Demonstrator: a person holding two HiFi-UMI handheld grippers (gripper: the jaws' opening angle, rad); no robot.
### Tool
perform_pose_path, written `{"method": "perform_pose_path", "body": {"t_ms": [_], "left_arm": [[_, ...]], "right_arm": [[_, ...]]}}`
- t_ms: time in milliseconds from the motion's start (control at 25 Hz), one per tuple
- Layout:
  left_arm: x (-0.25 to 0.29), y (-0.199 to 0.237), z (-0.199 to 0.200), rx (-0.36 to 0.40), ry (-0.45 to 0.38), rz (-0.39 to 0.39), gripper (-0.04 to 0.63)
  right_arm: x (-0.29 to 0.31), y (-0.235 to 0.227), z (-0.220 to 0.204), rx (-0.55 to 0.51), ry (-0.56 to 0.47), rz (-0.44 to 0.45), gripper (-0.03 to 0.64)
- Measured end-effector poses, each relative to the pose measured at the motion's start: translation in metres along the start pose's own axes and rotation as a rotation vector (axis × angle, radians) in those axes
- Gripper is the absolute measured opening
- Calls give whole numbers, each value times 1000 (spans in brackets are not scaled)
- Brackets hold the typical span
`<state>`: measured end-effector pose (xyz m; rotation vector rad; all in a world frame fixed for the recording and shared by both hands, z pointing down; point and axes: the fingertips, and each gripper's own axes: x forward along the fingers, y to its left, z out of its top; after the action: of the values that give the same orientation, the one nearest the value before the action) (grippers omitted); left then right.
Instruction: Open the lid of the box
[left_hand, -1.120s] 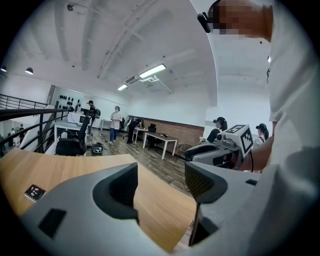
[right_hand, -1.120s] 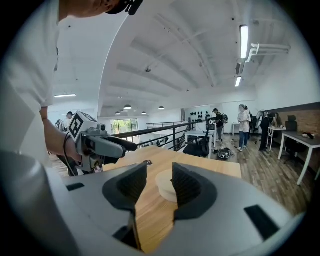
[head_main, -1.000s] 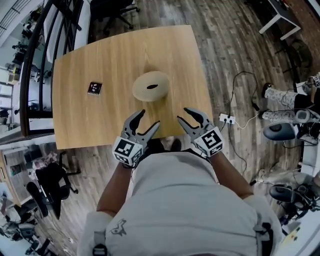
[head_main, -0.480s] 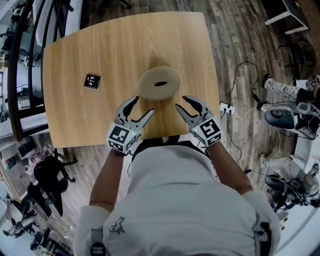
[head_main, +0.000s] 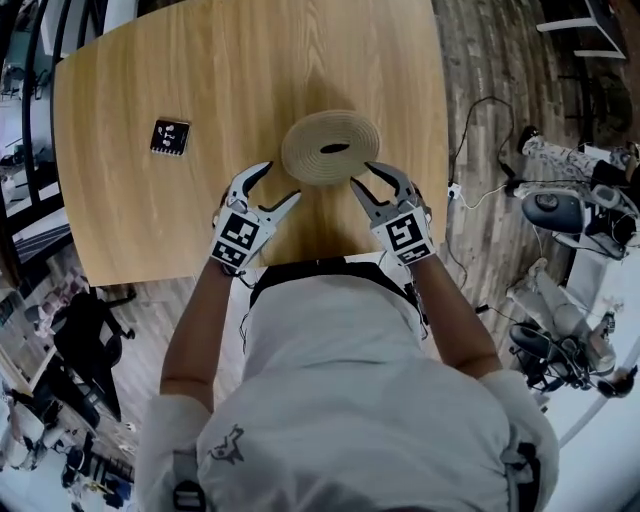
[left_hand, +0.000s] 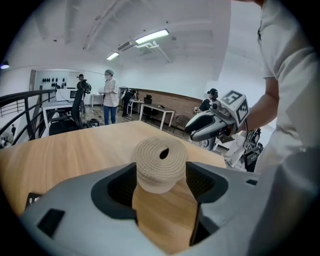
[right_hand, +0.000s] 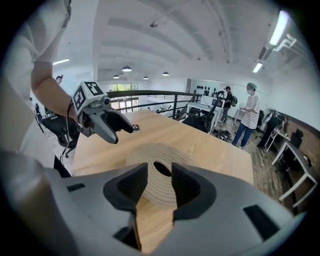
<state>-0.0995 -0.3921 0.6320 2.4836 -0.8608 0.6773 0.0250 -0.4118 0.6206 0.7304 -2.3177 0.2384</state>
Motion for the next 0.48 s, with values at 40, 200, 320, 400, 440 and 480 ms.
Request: {"method": "perform_pose_path", "body": {"t_ms": [40,200,320,400,440,480], "left_arm": [[2,3,-9,19,17,-8,299],[11,11,-41,80,85,-43,302],[16,22,-55,140,117,-69,304],[17,26,-64,182,129,-94,305],[16,27,-67,202,131,-107,307],[14,27,-70,218,127,-120,307]], "right_arm": [[6,2,-1,-29,17,-8,156],[26,10,3,-180,77,-13,156],[43,13,9,-335,124,-9,156],[53,19,13,-424,145,-6,156],[57,24,15,-463,154,-7,156],[60,29,17,-499,162,-8,156]]}}
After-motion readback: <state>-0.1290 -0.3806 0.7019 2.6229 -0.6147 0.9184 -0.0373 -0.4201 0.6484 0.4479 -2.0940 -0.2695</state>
